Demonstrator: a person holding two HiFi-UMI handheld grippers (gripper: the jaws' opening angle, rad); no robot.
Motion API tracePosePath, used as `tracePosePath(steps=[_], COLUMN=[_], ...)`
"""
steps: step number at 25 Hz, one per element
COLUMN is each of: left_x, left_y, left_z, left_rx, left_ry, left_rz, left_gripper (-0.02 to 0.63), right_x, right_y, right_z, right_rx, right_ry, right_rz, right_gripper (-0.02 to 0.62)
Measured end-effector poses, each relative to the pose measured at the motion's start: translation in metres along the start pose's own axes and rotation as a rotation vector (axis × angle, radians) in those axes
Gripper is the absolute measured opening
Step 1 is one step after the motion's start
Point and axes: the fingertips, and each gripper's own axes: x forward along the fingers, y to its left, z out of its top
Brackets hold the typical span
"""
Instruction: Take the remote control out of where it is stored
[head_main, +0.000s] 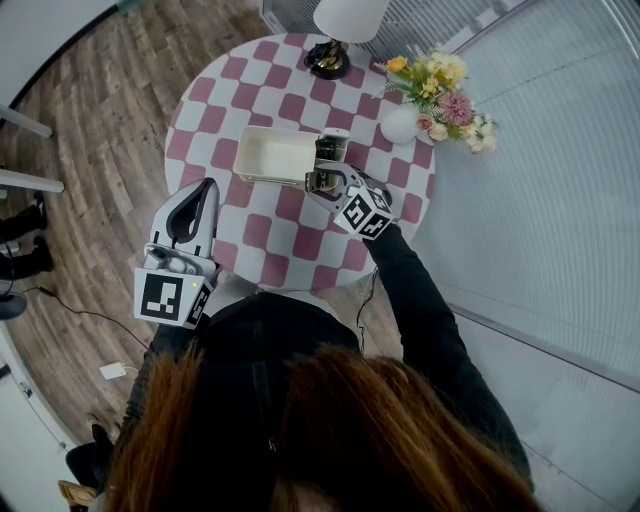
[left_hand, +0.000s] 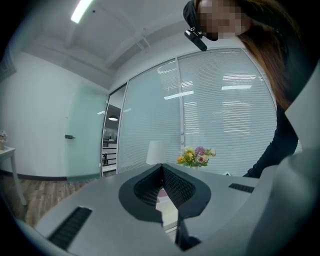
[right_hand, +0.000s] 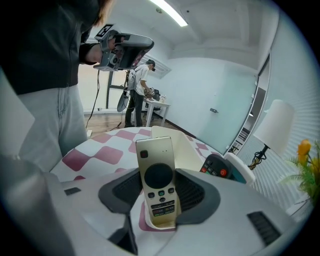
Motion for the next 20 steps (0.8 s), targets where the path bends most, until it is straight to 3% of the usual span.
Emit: tracePosePath(steps=[6, 12, 20], left_x=[0.002, 0.001, 0.002], left_y=[-0.002, -0.005, -0.013], left_z=[0.001, 0.001, 0.003], left_rx=[0.001, -0.001, -0.006], left_ry=[0.0, -0.006, -0.018], left_rz=[-0.018, -0.036, -0.079], left_gripper=[0.009, 0.009, 0.009], right_x=[-0.01, -0.026, -0.054], right_y=[-0.008, -0.021, -0.033], right_z=[0.007, 0.025, 0.038], right_rx=[0.081, 0.166, 0.395], right_ry=[-0.026, -0.051, -0.046], right_rz=[-0.058, -0.172, -0.355], right_gripper=[0.21, 0.21, 0.21])
